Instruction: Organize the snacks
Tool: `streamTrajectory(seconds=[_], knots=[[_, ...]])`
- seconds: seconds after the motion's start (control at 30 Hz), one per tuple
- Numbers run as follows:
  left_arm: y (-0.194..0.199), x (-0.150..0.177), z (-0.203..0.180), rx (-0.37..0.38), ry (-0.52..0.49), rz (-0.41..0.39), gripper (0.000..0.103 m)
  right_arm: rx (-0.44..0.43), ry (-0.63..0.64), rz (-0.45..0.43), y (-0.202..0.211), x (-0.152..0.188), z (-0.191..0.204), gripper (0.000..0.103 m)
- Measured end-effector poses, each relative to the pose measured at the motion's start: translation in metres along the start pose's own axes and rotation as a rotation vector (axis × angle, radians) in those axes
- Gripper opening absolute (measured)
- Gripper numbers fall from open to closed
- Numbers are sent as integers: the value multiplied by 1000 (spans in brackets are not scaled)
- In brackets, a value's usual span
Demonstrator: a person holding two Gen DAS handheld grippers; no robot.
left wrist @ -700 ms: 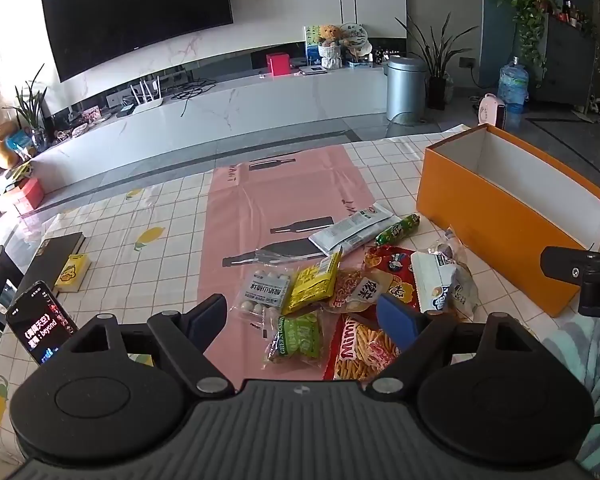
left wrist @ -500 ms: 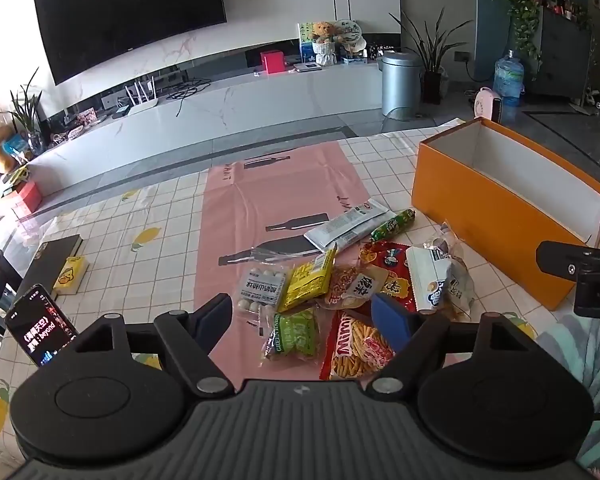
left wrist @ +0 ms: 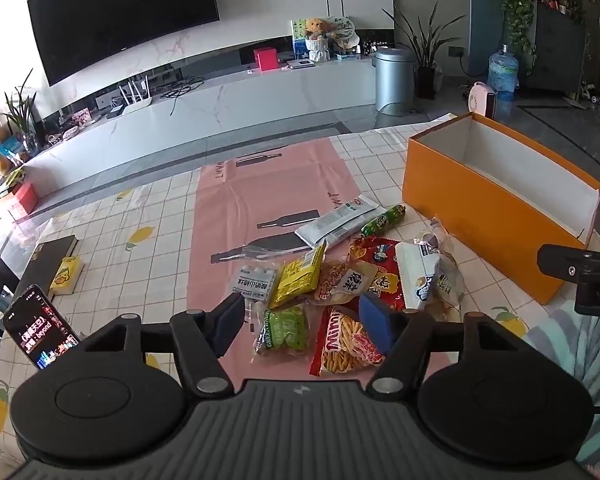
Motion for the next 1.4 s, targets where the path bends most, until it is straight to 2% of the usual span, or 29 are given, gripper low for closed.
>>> streamTrajectory(seconds=[0.1,0.2,0.67,1.4], knots=[[1,0,-1,-5,7,-1,78,-2,-6,1,1,2,-3,99],[1,1,-2,24,22,14,78,-3,-10,4,1,3,-5,99],[3,2,-7,-11,8,14,78,4,-17,43,-2,13,-10,99],[3,6,-10,-6,11,26,78,20,-17,53,1,13,-12,99]])
Point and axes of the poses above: each gripper's, at about its wrist camera, not at the fingertips, and y roughly against the way its jaws point, z to its left, x to its underside, the point moved 9 cm from there along -y, roughly the way its jaws point, and after that the axes turned 8 degrees about y, right-handed, at the moved point
